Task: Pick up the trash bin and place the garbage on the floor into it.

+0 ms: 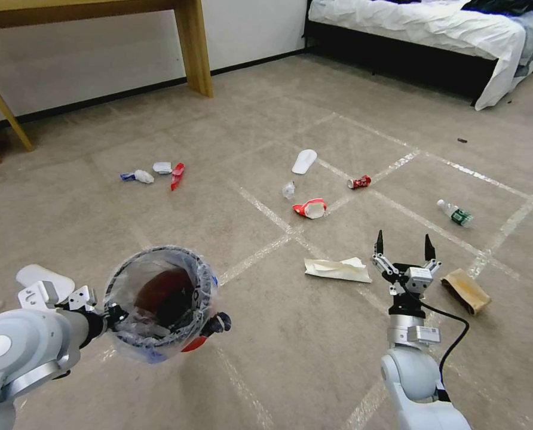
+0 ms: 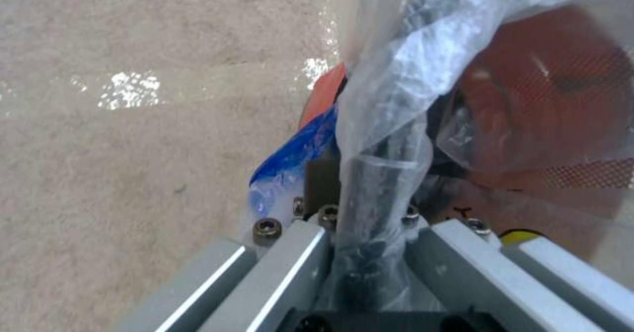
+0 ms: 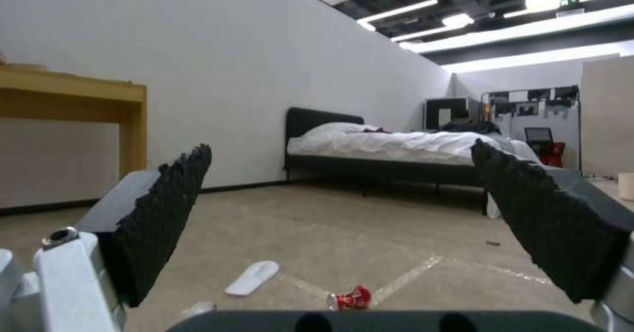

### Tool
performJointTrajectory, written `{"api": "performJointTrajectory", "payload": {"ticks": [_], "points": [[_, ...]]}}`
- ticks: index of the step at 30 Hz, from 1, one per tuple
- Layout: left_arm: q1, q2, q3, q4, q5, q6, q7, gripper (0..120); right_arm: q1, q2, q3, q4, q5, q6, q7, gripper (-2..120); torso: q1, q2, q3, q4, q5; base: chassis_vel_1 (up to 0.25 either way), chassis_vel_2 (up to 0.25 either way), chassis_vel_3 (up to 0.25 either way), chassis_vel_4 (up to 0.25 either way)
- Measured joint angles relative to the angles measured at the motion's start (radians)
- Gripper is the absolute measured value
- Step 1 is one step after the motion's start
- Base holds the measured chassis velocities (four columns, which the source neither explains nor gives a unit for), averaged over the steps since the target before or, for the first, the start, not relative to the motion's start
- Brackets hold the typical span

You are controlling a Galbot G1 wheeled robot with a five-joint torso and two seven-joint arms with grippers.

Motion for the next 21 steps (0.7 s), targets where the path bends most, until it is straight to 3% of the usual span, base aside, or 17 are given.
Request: {"api": "performJointTrajectory", "payload": {"ticks": [21], "points": [[0.007, -0.026, 0.005, 0.004, 0.030, -0.006, 0.009, 0, -0.001, -0.009, -0.005, 0.006, 0.003, 0.000, -0.002, 100, 0.000, 0.000, 0.000, 0.0000, 0.0000, -0.115, 0.105, 0.107, -0.108]]}}
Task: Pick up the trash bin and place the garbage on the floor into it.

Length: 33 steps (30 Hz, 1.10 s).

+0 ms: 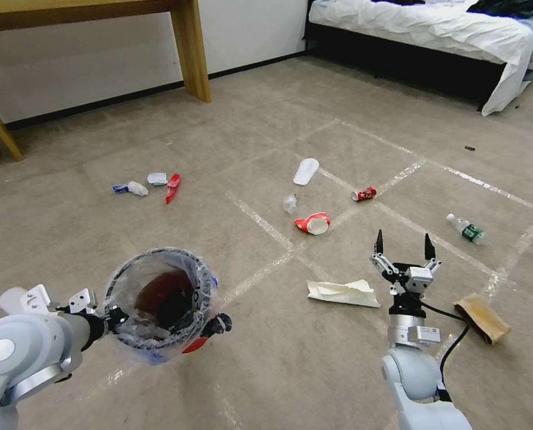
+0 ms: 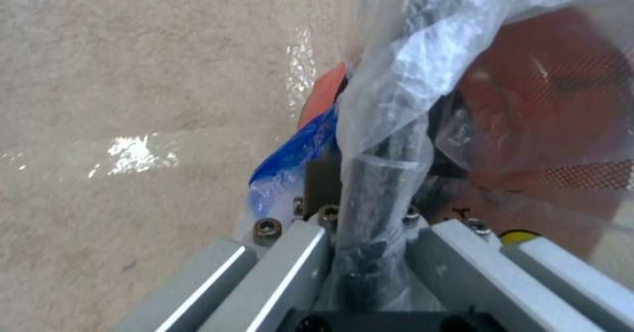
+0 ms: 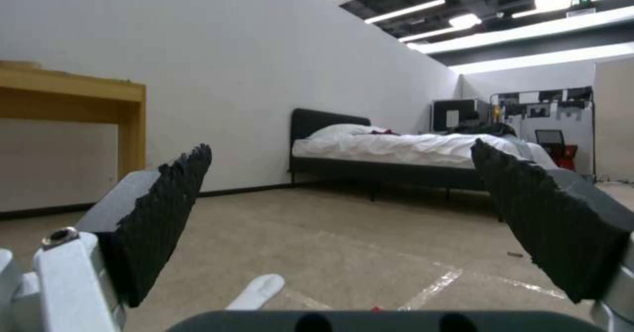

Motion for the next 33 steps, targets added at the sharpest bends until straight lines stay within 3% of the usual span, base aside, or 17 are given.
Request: {"api": "performJointTrajectory", "payload": {"ticks": [16, 33], "points": [[0.001, -0.014, 0.009, 0.006, 0.028, 0.000, 0.011, 0, 0.000, -0.002, -0.003, 0.004, -0.008, 0.018, 0.000, 100, 0.000, 0.000, 0.000, 0.0001, 0.0001, -0.108, 0.102, 0.094, -0.101], [0.014, -0.025, 0.013, 0.000, 0.061, -0.002, 0.019, 0, -0.002, -0.008, 0.006, 0.008, -0.007, 0.030, -0.002, 100, 0.000, 0.000, 0.000, 0.0000, 0.0001, -0.040, -0.047, -0.043, -0.043]]}}
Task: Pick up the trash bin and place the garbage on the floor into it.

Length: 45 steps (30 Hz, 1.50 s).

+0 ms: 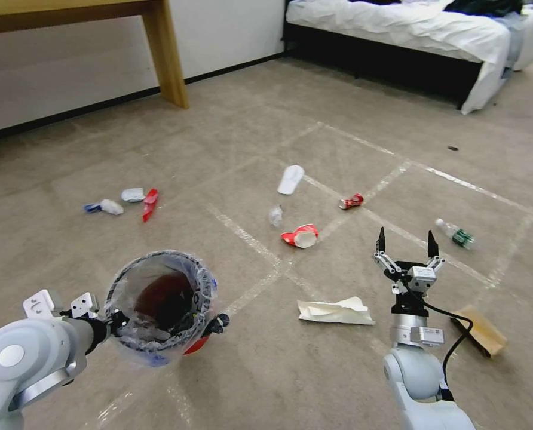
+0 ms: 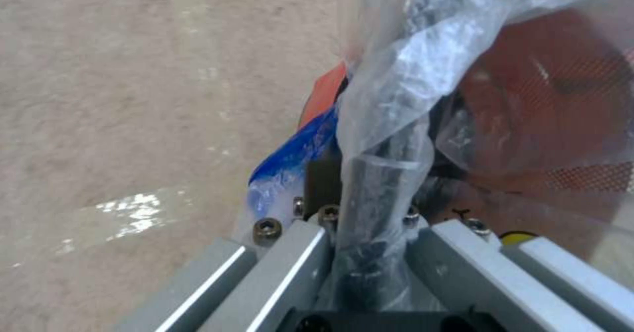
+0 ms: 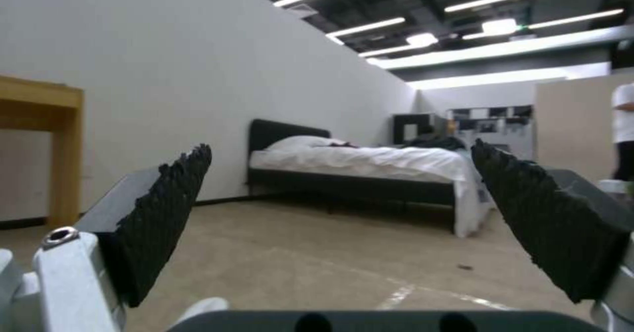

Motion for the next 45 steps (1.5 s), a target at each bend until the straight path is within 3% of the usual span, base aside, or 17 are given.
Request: {"api": "performJointTrajectory", "payload": {"ticks": [19, 25, 45], "points": [[0.035, -0.023, -0.013, -0.031, 0.061, -0.017, 0.018, 0, -0.023, -0.002, 0.008, 0.023, -0.011, 0.003, 0.006, 100, 0.000, 0.000, 0.000, -0.0006, 0.0000, -0.105, -0.107, -0.105, -0.110], [0.039, -0.019, -0.017, -0.036, 0.065, -0.019, 0.015, 0, -0.022, 0.000, 0.008, 0.023, -0.019, 0.005, 0.011, 100, 0.000, 0.000, 0.000, 0.0003, 0.0000, -0.004, -0.011, -0.017, -0.009], [0.035, -0.014, -0.016, -0.039, 0.058, -0.023, 0.017, 0, -0.021, 0.009, 0.006, 0.007, -0.031, 0.026, 0.004, 100, 0.000, 0.000, 0.000, 0.0000, 0.0000, 0.000, 0.000, 0.000, 0.000]]}}
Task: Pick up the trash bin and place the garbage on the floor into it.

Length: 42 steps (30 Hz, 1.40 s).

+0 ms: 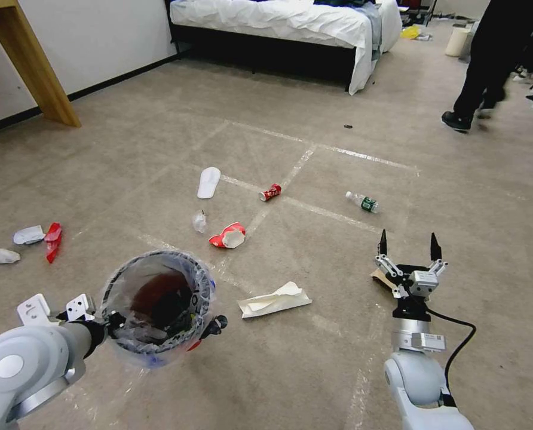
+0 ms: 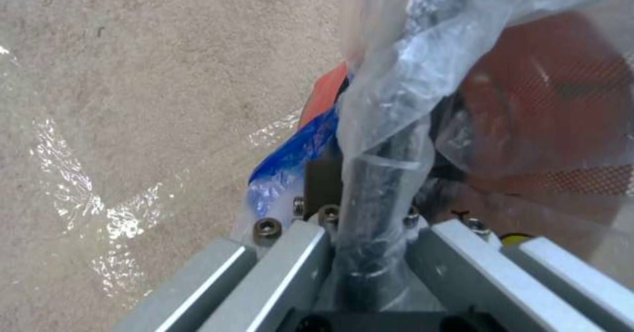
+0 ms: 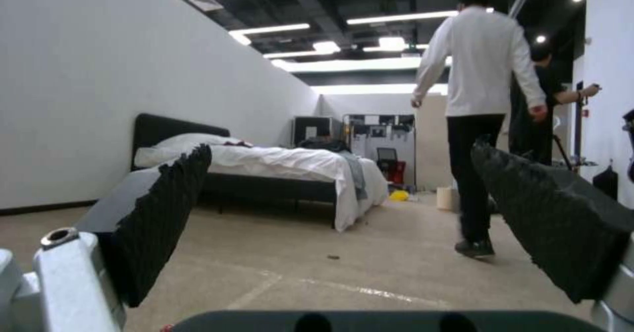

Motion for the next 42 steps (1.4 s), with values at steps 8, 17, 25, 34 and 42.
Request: {"api": "performJointTrajectory", "payload": {"ticks": [8, 17, 25, 34, 42], "points": [[-0.001, -0.004, 0.001, 0.002, 0.001, 0.000, 0.000, 0, 0.005, -0.002, 0.000, -0.007, -0.001, 0.001, 0.000, 100, 0.000, 0.000, 0.000, 0.0000, 0.0000, 0.000, 0.000, 0.000, 0.000], [0.006, -0.010, 0.002, -0.004, 0.002, 0.001, -0.001, 0, 0.004, -0.003, 0.002, -0.017, -0.002, 0.010, -0.002, 100, 0.000, 0.000, 0.000, 0.0000, 0.0000, 0.000, 0.000, 0.000, 0.000], [0.017, -0.022, 0.001, -0.014, 0.014, 0.001, -0.001, 0, -0.001, -0.002, -0.002, -0.015, -0.004, 0.012, -0.011, 100, 0.000, 0.000, 0.000, 0.0000, 0.0000, -0.017, -0.001, 0.011, 0.004], [0.024, -0.031, -0.001, -0.023, 0.020, 0.001, -0.001, 0, -0.001, -0.005, -0.005, -0.013, -0.003, 0.013, -0.014, 100, 0.000, 0.000, 0.000, 0.0000, -0.0001, -0.156, -0.079, 0.162, 0.060], [0.030, -0.037, -0.002, -0.031, 0.022, -0.001, 0.000, 0, -0.001, -0.009, -0.005, -0.006, -0.010, 0.014, -0.009, 100, 0.000, 0.000, 0.000, -0.0004, -0.0002, -0.265, -0.185, 0.247, 0.177]]}}
